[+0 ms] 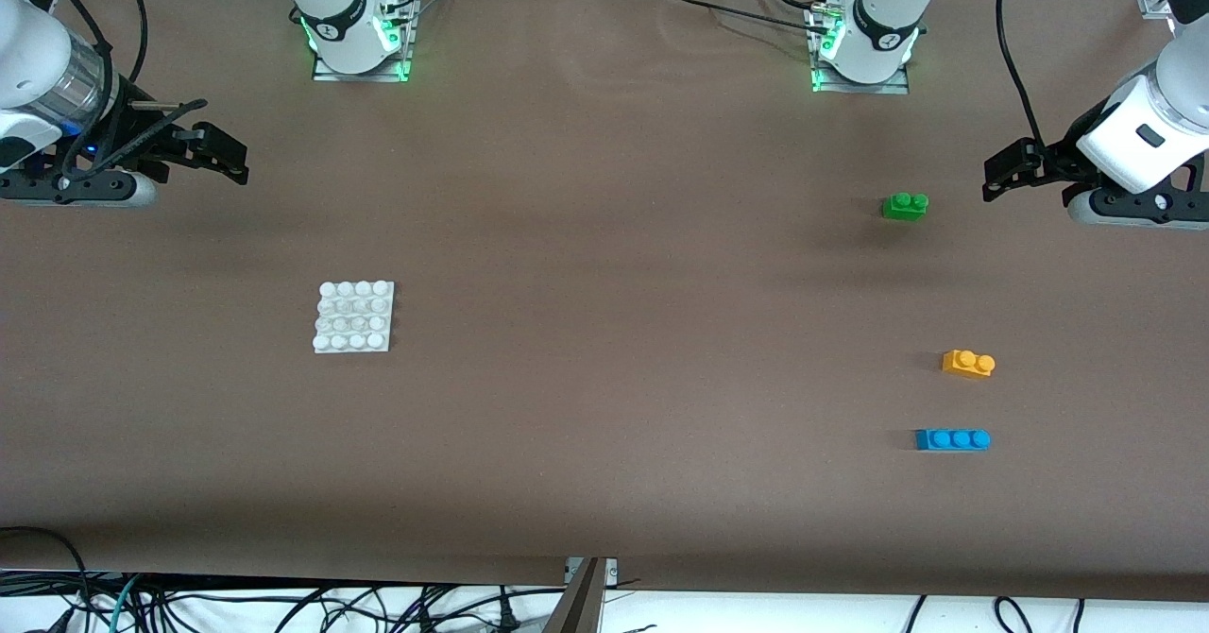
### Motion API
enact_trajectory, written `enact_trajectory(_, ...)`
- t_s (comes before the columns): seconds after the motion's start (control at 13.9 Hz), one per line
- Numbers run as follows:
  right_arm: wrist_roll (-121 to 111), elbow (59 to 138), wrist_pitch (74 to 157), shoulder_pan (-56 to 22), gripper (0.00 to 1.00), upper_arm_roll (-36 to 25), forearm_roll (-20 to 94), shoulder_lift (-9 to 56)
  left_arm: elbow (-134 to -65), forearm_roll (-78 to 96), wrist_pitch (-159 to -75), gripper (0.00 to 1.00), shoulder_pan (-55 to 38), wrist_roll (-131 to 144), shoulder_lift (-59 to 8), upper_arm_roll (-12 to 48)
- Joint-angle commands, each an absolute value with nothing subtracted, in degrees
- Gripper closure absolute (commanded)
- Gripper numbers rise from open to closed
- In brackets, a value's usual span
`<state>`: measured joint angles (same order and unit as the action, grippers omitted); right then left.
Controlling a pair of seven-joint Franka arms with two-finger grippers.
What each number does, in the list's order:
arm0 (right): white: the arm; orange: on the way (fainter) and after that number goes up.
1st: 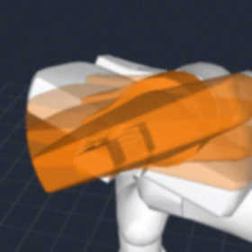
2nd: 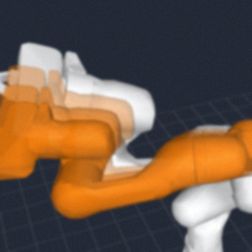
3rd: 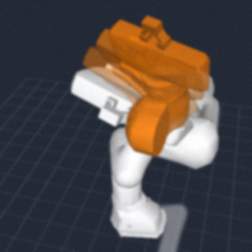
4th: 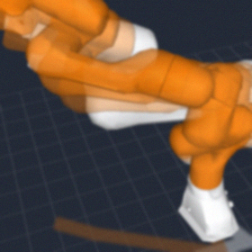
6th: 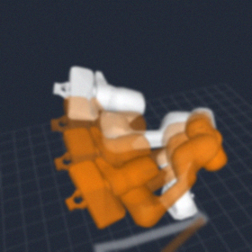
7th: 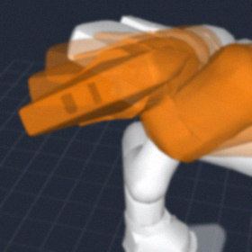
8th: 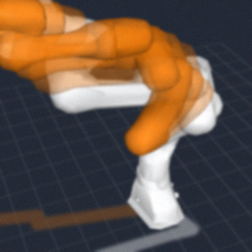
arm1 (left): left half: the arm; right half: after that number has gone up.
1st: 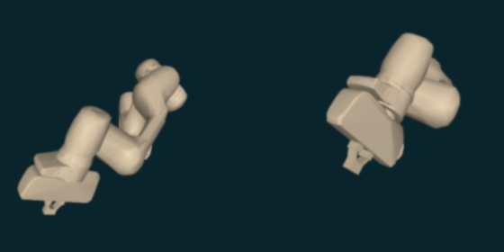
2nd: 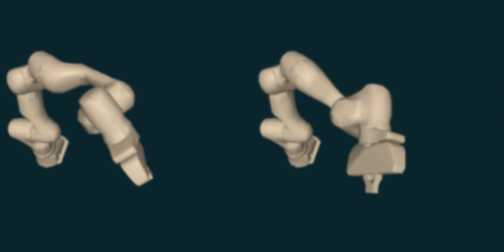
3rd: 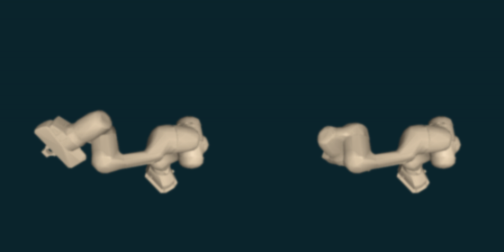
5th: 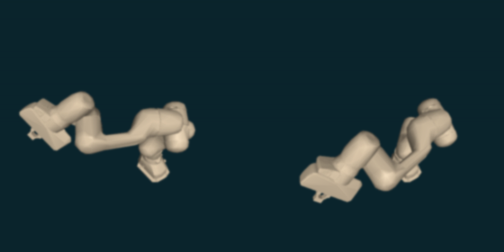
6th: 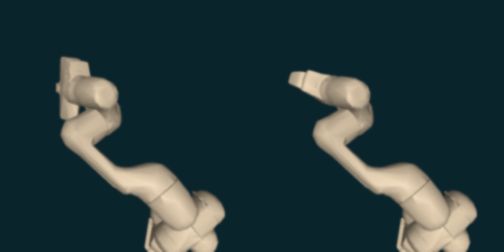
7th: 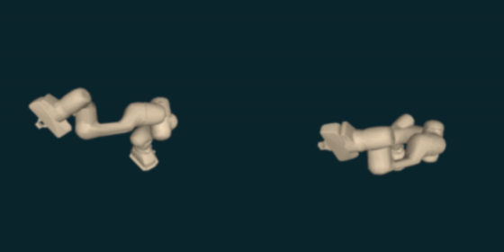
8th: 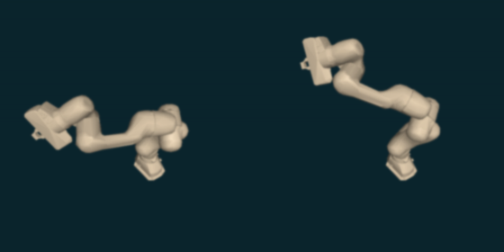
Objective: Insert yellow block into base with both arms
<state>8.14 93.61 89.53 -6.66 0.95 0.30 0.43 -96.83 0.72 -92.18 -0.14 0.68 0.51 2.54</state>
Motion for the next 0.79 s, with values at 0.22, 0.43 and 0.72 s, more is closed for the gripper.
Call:
enact_trajectory(0.22,7.21,91.93,88.07,-5.8,0.01,1.41,0.53,0.7,-95.54,-1.06,-90.88,0.0,-0.35,-0.44,0.26,2.46)
enact_trajectory(0.43,7.29,91.85,88.07,-5.8,0.01,1.41,0.53,0.79,-95.54,-1.14,-90.88,0.0,-0.35,-0.44,0.26,2.46)
enact_trajectory(0.72,7.12,91.85,87.98,-5.8,0.01,1.32,0.44,0.62,-95.54,-1.14,-90.88,0.0,-0.35,-0.35,0.26,2.37)
